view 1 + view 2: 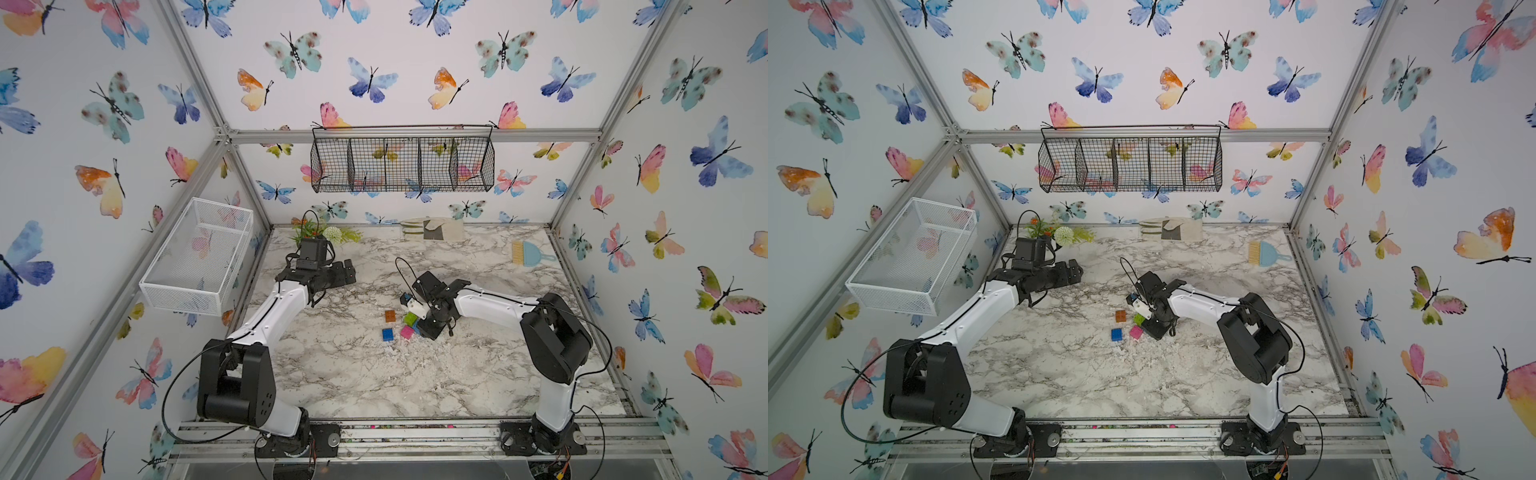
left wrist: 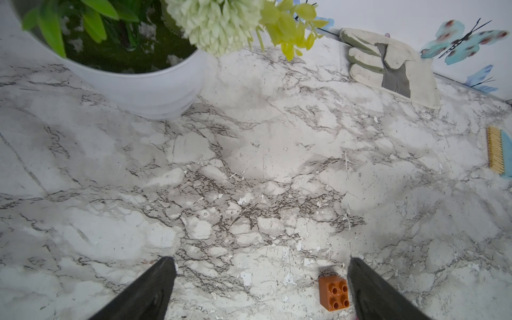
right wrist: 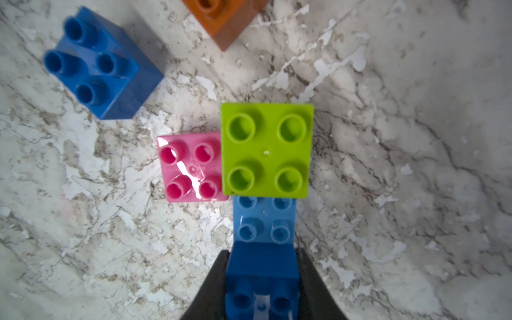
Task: Assemble the letter y with lego
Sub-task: Assemble the lego brick with the lego brick.
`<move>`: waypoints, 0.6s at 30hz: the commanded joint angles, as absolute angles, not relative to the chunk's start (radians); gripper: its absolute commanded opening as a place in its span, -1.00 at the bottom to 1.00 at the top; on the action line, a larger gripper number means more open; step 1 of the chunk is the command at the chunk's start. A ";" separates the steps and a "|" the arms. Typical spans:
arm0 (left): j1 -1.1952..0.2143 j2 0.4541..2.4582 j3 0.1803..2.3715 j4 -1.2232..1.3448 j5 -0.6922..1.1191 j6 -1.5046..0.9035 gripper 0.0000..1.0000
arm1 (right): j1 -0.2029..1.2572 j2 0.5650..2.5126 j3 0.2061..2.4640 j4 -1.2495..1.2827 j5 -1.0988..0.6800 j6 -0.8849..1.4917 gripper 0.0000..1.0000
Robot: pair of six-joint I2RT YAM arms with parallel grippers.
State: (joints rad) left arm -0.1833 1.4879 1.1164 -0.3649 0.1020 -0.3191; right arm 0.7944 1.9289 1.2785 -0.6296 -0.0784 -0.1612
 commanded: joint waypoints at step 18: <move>-0.179 1.490 1.144 -0.384 0.106 -0.319 0.95 | 0.806 1.979 1.339 -0.727 -0.101 -0.170 -0.08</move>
State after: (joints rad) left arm -0.1833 1.4879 1.1164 -0.3649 0.1024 -0.3191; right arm 0.7998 1.9705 1.3331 -0.6849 -0.0856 -0.1680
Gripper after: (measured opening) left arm 0.976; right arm 0.460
